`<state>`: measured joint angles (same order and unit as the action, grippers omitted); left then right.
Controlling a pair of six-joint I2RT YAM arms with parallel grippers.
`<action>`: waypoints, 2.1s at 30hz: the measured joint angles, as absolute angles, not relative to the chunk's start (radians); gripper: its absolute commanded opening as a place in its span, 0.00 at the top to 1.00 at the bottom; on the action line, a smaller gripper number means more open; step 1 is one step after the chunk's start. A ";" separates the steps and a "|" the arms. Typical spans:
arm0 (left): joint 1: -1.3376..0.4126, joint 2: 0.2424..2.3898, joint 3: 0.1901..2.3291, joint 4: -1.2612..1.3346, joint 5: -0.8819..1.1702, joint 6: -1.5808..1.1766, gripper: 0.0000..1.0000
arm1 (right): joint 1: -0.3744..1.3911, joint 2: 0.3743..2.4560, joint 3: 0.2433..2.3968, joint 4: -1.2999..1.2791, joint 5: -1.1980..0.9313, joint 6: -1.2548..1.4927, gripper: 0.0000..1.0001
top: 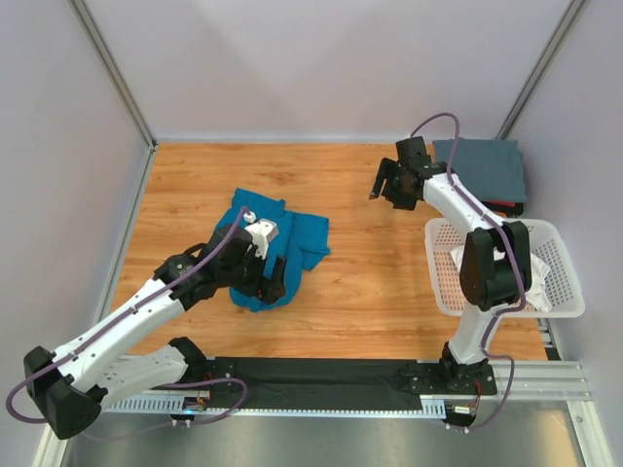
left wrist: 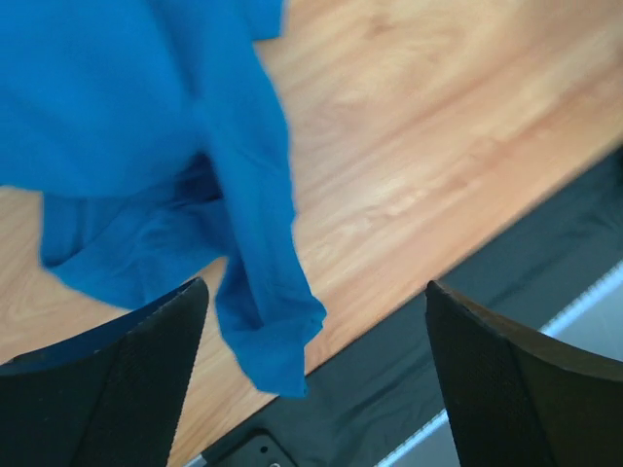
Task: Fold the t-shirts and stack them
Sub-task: Flatten the tshirt out
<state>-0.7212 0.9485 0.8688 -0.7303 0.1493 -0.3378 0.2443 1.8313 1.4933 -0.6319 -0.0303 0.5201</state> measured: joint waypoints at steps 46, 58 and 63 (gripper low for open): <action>-0.053 1.435 0.671 -0.147 0.010 -0.936 0.73 | 0.609 2.294 1.852 -0.621 -0.027 0.456 0.47; -0.053 1.589 0.971 -0.300 -0.053 -0.739 1.00 | 0.566 2.336 1.914 -0.656 0.110 0.400 0.98; -0.053 1.550 1.159 -0.457 -0.120 -0.569 1.00 | 0.510 2.336 1.914 -0.664 0.134 0.395 1.00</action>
<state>-0.0528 1.5497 1.1587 -0.4572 -0.1204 -0.5686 0.5102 2.3363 1.9144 -0.6640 0.1341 0.3950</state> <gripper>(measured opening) 0.007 0.006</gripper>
